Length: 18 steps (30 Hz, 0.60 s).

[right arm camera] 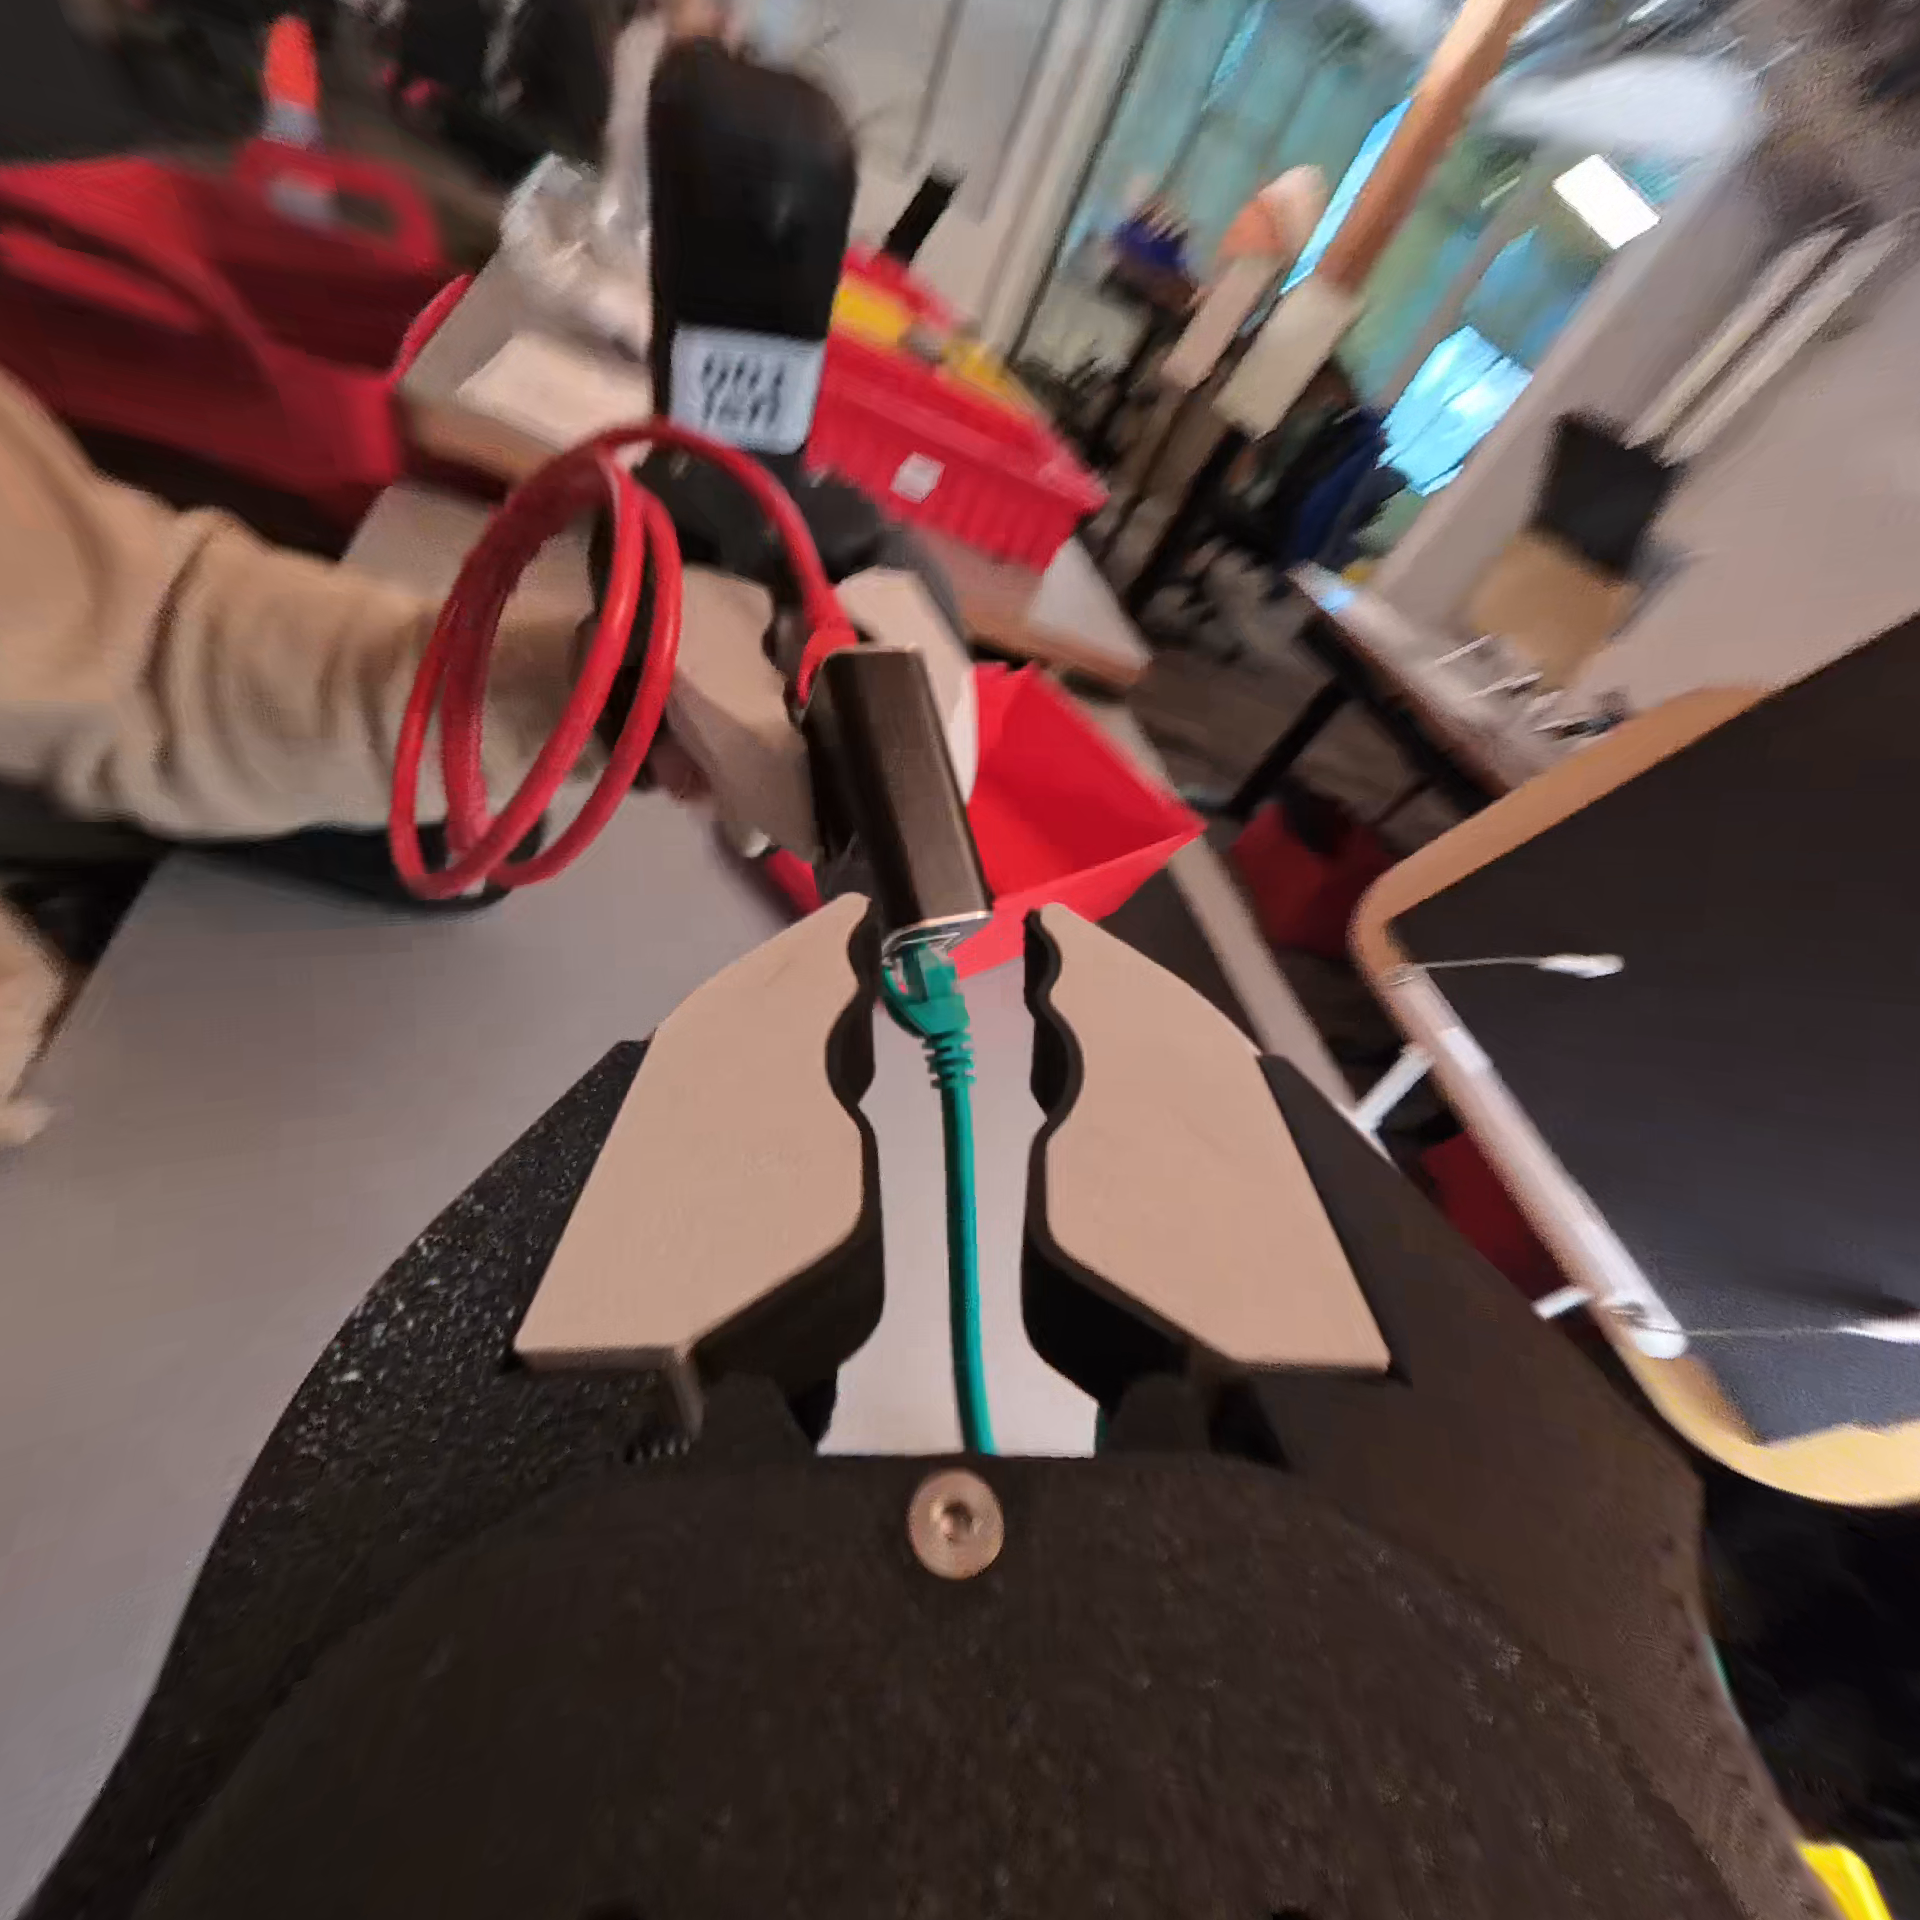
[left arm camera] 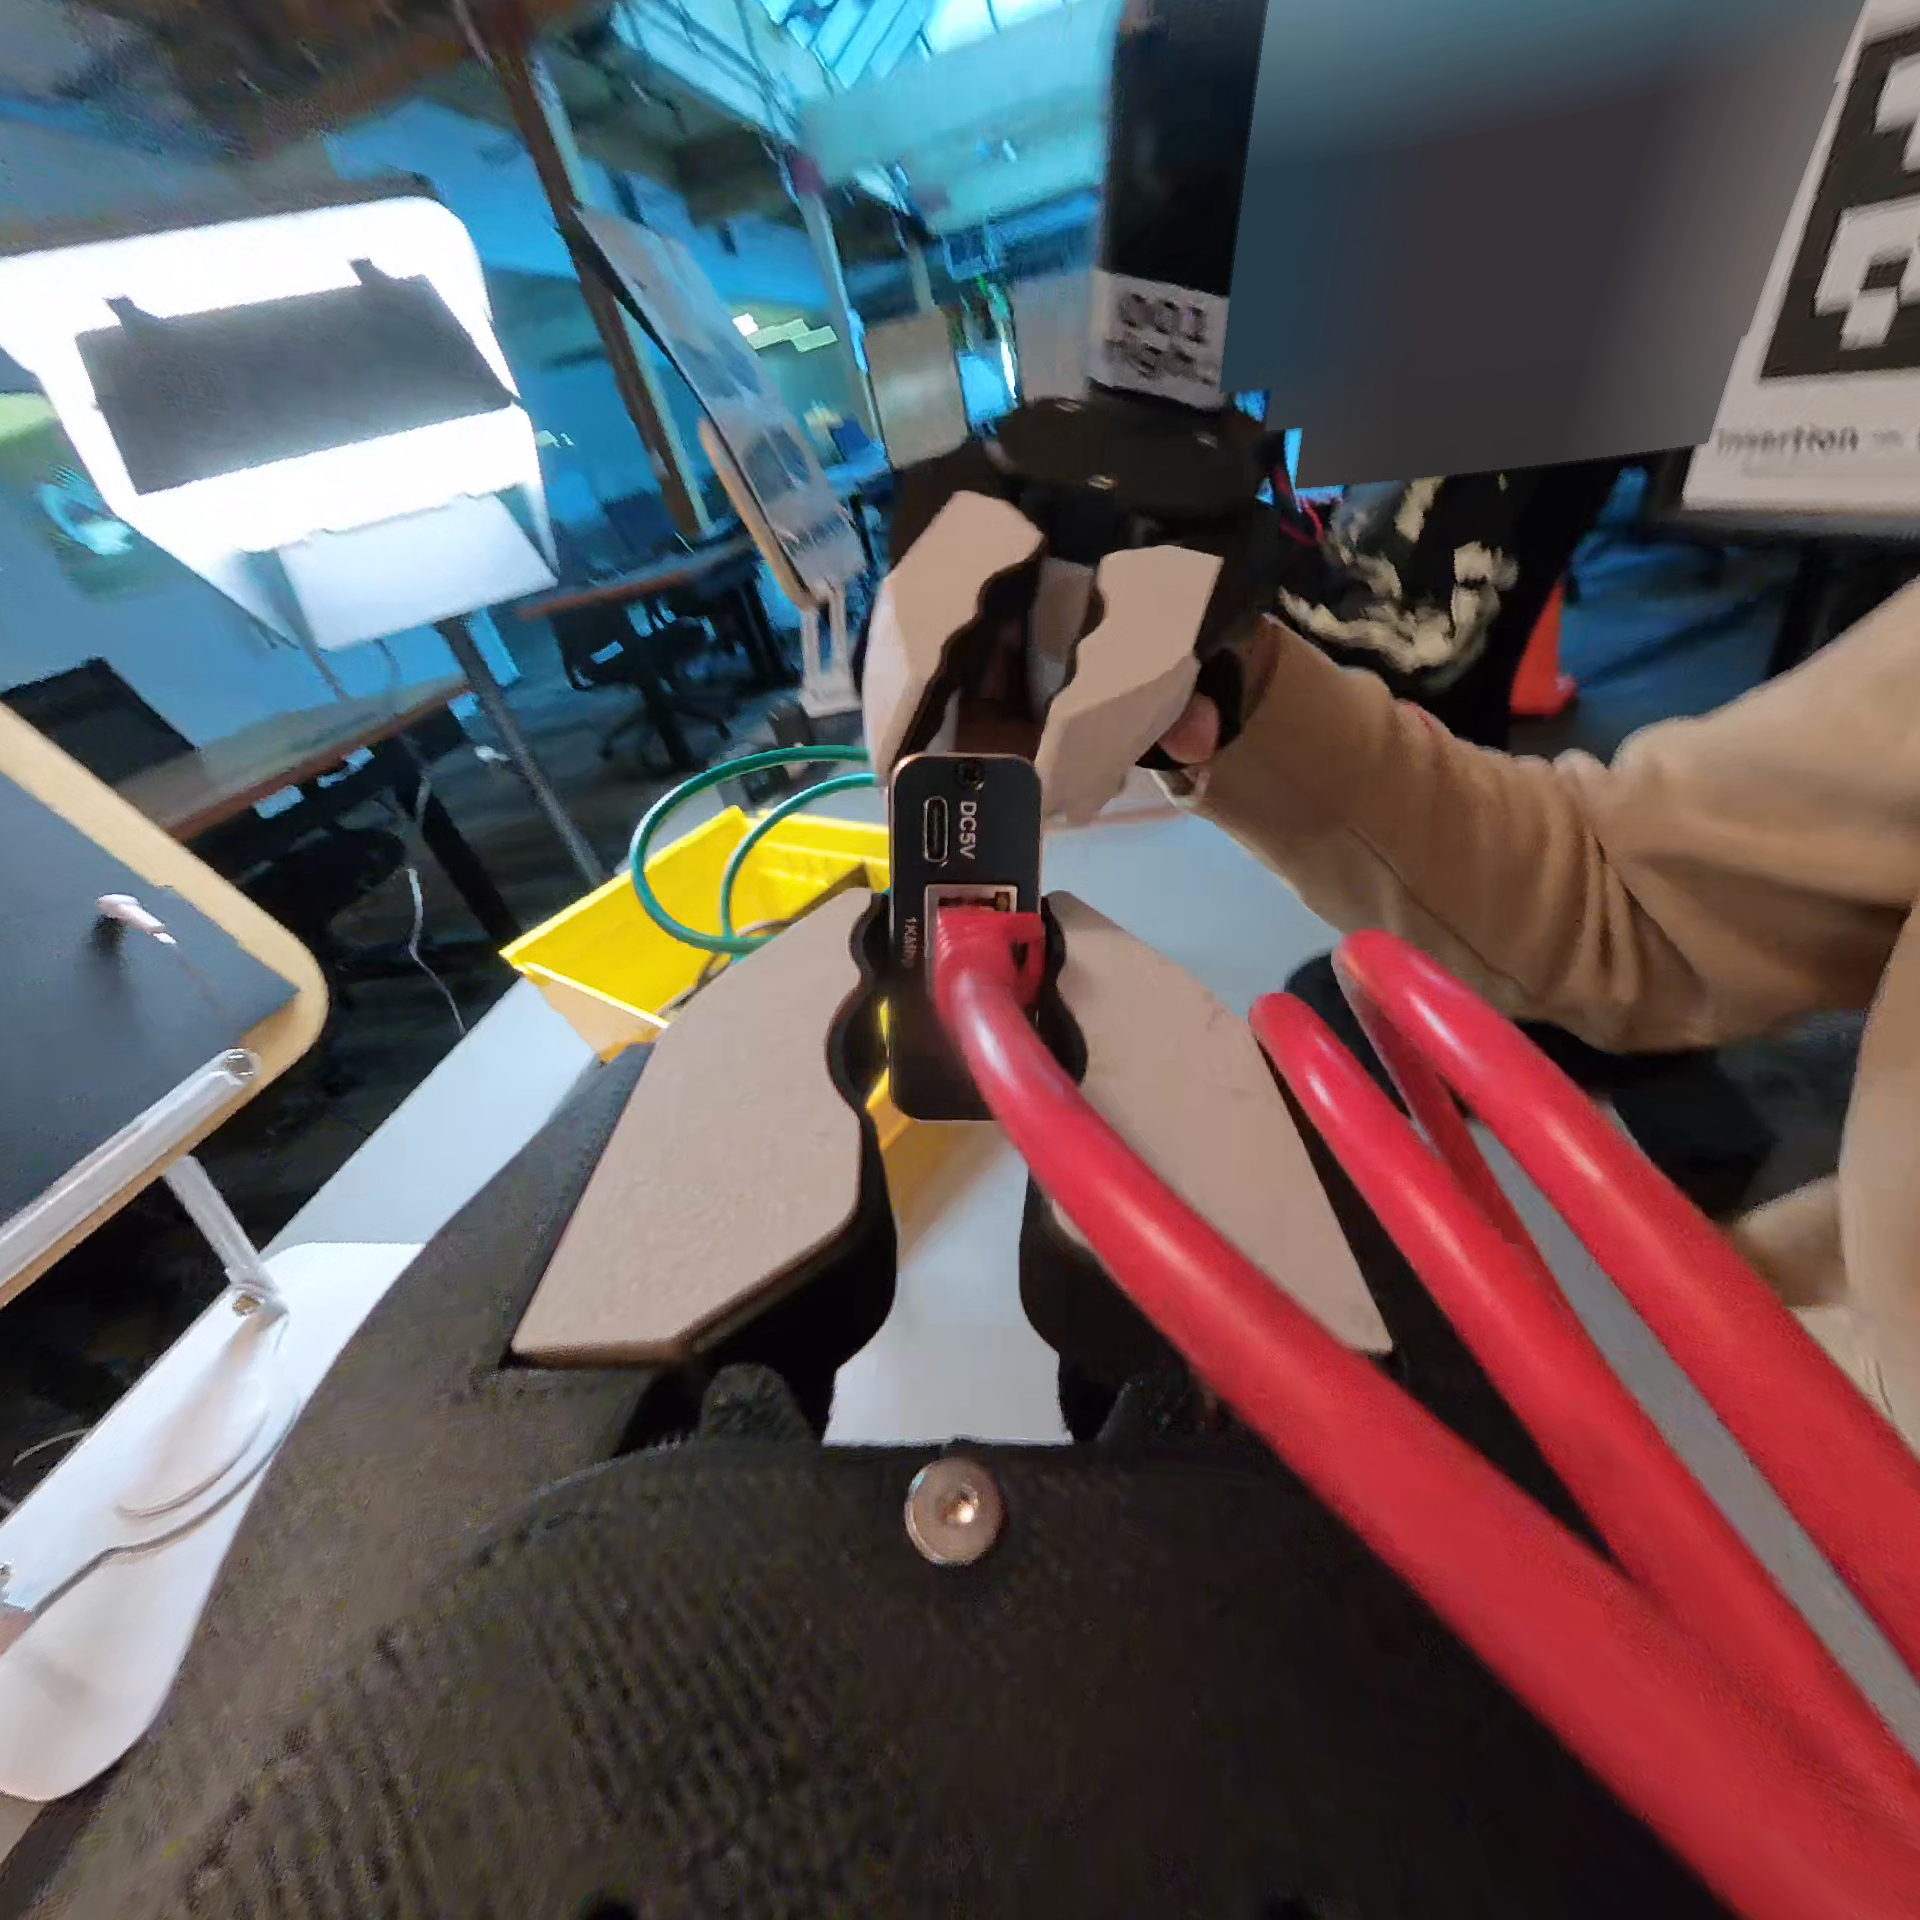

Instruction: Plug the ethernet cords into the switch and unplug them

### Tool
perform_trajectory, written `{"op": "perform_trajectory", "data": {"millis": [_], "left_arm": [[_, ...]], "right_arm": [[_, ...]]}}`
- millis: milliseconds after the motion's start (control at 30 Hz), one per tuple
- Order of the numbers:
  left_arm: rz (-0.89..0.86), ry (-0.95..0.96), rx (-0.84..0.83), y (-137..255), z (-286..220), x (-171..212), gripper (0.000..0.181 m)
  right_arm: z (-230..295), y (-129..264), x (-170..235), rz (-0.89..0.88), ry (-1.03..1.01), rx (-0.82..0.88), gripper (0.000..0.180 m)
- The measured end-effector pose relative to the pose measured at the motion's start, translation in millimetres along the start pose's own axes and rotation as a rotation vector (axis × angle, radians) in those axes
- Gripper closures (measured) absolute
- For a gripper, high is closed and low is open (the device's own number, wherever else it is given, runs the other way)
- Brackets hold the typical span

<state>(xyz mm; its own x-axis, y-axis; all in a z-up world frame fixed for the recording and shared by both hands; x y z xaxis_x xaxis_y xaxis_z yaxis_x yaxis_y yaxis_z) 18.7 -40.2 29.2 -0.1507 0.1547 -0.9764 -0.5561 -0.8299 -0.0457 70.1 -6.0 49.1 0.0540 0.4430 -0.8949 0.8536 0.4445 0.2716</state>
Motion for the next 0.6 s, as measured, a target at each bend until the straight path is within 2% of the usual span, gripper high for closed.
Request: {"op": "perform_trajectory", "data": {"millis": [67,133,200,300,367,500,600], "left_arm": [[-0.081,0.081,-0.048,8,18,-10,0.155],[-0.165,0.171,-0.092,18,36,-19,0.155],[-0.242,0.260,-0.121,28,52,-25,0.155],[-0.351,0.380,-0.120,39,63,-34,0.155],[-0.414,0.430,-0.098,44,62,-40,0.155],[-0.471,0.459,-0.036,42,46,-49,0.155],[-0.453,0.446,0.003,30,29,-45,0.156]], "right_arm": [[-5,12,-22,-0.093,0.023,0.101,0.155],[8,10,-36,-0.167,-0.002,0.032,0.166],[26,-11,-32,-0.156,-0.072,-0.129,0.164],[23,-53,-17,-0.208,-0.171,-0.173,0.155],[8,-67,-9,-0.328,-0.257,-0.139,0.149],[-12,-43,-18,-0.639,-0.363,-0.111,0.148],[-11,-26,-29,-0.685,-0.366,-0.158,0.150]]}}
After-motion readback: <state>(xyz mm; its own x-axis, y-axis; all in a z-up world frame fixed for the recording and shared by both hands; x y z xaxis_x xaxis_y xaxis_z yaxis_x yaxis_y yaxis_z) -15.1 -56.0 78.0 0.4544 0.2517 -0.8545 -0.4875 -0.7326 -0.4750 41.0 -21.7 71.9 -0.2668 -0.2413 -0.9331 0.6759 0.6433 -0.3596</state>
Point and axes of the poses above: each gripper's, where its closed fingertips meet, y back along the fingers, x out of its underside, z = x × y across the jaws, the point moved 2 cm from there along y, back along the fingers, and after that the axes turned 15 degrees about -x, right-handed, at the moved point
